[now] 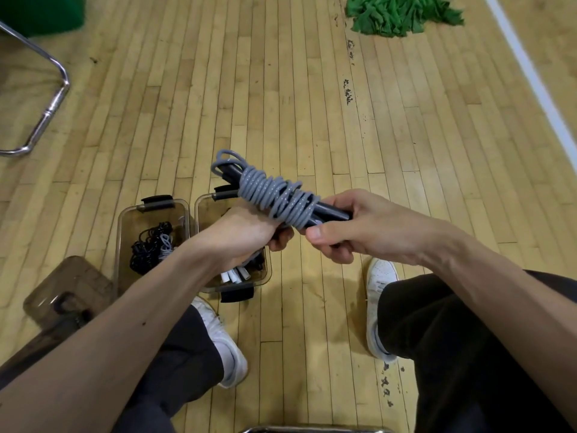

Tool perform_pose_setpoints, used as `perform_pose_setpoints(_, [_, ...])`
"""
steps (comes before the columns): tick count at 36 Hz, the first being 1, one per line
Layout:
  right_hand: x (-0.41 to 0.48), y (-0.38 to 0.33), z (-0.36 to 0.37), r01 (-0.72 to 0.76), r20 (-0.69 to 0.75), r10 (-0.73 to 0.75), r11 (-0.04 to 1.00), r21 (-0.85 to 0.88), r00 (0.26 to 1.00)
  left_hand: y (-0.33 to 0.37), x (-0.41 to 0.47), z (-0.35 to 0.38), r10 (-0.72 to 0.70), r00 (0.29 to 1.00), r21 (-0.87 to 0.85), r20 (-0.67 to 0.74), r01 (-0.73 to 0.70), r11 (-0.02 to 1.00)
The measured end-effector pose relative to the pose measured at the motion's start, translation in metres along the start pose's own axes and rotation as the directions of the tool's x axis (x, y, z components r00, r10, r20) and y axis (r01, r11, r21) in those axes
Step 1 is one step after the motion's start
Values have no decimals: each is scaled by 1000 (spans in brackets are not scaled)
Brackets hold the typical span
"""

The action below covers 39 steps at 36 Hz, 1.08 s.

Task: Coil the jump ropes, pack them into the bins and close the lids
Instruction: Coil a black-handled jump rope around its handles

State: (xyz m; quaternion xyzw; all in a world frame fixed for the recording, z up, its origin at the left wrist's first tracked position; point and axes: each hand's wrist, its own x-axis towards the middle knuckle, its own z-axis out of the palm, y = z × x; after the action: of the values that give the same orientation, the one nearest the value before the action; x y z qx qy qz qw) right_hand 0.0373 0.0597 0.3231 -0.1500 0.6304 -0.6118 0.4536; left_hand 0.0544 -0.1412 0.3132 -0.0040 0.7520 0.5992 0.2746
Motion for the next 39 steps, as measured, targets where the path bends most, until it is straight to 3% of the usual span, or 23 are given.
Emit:
perform_pose_setpoints(7, [4,0,-3,-22,-240,-30,978,-209,970,1,1,11,-118,992,-112,37,121,986])
perform_pose_setpoints(13, [8,8,-6,-85,-309,0,961,-262,951,-1,2,9,-210,974,47,82,207,977])
perform_pose_setpoints(19, [13,16,-17,-165,-415,18,932,-323,910,-3,-3,7,-204,970,214,132,173,961])
perform_pose_setpoints(26, [14,15,-20,-199,-338,82,923,-329,938,4,-6,-8,-81,994,394,67,48,918])
perform_pose_setpoints(32, [16,18,-16,-313,-236,235,867,-388,943,4,-7,-14,29,997,605,69,-65,794])
perform_pose_setpoints(39, [19,20,-7,-333,6,368,850,-407,930,9,-7,-20,97,993,588,66,-118,800])
